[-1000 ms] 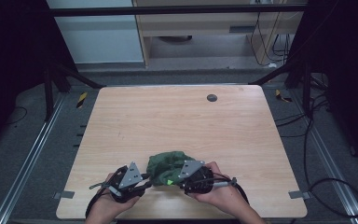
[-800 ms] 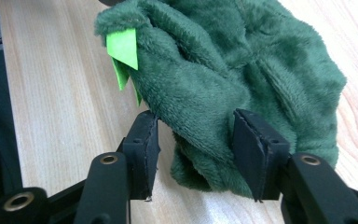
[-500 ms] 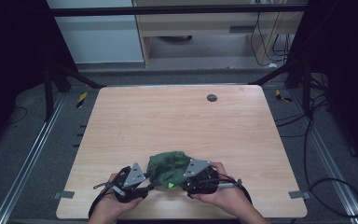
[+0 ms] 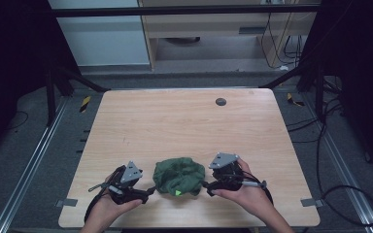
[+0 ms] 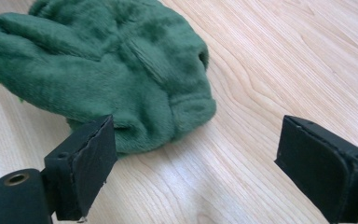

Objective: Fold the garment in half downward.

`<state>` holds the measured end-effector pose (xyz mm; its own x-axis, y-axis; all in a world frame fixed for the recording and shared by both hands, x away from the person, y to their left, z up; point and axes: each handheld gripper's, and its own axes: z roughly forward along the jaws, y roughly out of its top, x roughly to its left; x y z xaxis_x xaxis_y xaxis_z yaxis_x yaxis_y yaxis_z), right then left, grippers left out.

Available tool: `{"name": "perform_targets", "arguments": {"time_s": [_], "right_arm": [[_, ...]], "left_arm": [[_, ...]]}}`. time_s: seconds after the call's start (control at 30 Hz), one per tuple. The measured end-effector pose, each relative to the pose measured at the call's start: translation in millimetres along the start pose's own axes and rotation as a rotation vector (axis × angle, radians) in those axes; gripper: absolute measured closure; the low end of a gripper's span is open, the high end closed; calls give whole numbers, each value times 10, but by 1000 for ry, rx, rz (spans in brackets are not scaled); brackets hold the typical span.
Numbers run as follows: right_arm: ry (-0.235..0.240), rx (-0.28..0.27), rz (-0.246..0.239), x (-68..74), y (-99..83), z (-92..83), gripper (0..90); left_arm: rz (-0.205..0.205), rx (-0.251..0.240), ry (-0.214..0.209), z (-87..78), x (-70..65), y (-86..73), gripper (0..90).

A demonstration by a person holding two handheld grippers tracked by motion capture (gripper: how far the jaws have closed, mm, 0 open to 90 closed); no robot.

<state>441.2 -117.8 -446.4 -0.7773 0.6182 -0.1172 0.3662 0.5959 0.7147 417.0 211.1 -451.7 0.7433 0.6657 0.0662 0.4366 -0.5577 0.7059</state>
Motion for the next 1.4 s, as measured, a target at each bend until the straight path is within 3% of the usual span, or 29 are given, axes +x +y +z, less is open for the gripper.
{"name": "perform_targets", "arguments": {"time_s": [0.4, 0.6, 0.73, 0.93, 1.0, 1.4], "right_arm": [[2, 25, 46, -128, -137, -16, 67], [3, 28, 93, -232, -257, -41, 60], [6, 59, 134, -325, -338, -63, 58], [-24, 58, 166, -490, -475, -117, 60], [-38, 70, 208, -577, -547, -120, 70], [-94, 89, 279, -857, -682, -38, 82]], "left_arm": [[-43, 42, 20, -18, 157, -149, 118], [-70, 56, 29, -43, 273, -262, 82], [-78, 64, 30, -71, 358, -327, 65], [-82, 75, 29, -89, 464, -404, 54], [-84, 92, 32, -66, 518, -423, 54], [-96, 133, 74, 92, 728, -359, 54]]}}
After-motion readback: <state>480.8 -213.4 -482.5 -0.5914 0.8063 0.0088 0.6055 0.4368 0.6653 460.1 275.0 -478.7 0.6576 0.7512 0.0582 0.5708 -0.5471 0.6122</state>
